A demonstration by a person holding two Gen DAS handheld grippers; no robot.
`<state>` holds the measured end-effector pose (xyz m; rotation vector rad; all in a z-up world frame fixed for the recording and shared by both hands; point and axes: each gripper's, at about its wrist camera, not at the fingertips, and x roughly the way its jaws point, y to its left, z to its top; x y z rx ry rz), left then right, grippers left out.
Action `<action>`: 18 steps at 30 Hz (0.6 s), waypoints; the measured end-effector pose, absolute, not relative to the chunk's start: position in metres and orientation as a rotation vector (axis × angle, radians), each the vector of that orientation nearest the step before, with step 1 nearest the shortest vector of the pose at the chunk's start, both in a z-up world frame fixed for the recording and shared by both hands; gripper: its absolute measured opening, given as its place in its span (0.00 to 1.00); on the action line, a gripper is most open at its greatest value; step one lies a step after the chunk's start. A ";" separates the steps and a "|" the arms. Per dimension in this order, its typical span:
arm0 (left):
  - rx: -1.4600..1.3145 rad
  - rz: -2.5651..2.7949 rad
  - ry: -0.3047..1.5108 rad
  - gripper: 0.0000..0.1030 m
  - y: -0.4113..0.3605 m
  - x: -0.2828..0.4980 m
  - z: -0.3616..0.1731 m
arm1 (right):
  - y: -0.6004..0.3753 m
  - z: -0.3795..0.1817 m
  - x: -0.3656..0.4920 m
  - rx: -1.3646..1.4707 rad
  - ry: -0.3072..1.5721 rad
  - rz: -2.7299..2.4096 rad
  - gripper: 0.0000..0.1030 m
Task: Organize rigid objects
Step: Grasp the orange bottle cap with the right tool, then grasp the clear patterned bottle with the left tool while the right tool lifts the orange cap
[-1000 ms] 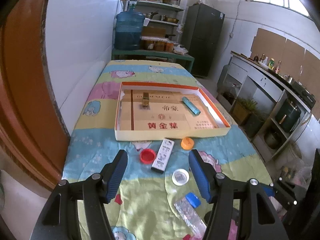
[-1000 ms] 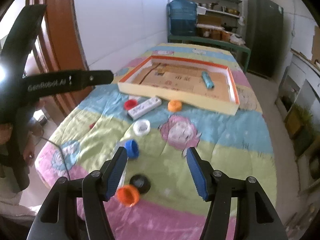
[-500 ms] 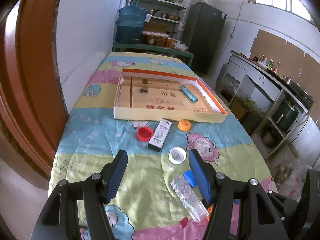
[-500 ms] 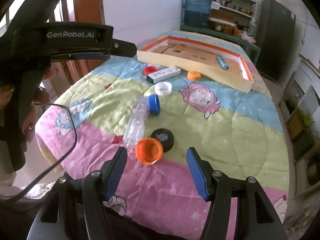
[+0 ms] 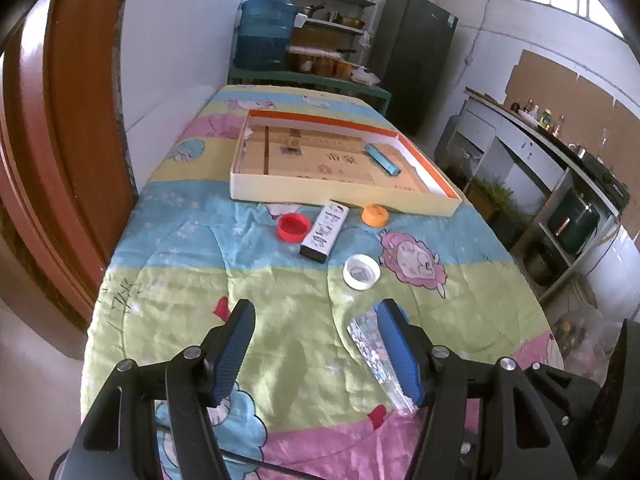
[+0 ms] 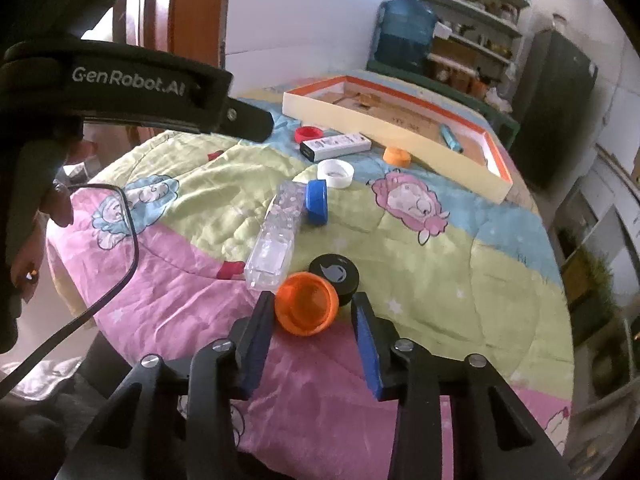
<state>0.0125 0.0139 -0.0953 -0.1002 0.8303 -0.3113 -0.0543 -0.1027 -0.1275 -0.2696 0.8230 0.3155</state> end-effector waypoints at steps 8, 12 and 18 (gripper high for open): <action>-0.069 -0.358 0.878 0.62 -0.007 0.007 -0.108 | -0.112 -0.127 -0.057 -0.247 0.808 0.303 0.31; -0.046 -0.361 0.903 0.62 -0.020 0.007 -0.115 | -0.123 -0.122 -0.061 -0.211 0.777 0.289 0.31; -0.025 -0.338 0.949 0.53 -0.034 0.010 -0.126 | -0.133 -0.120 -0.065 -0.181 0.761 0.284 0.31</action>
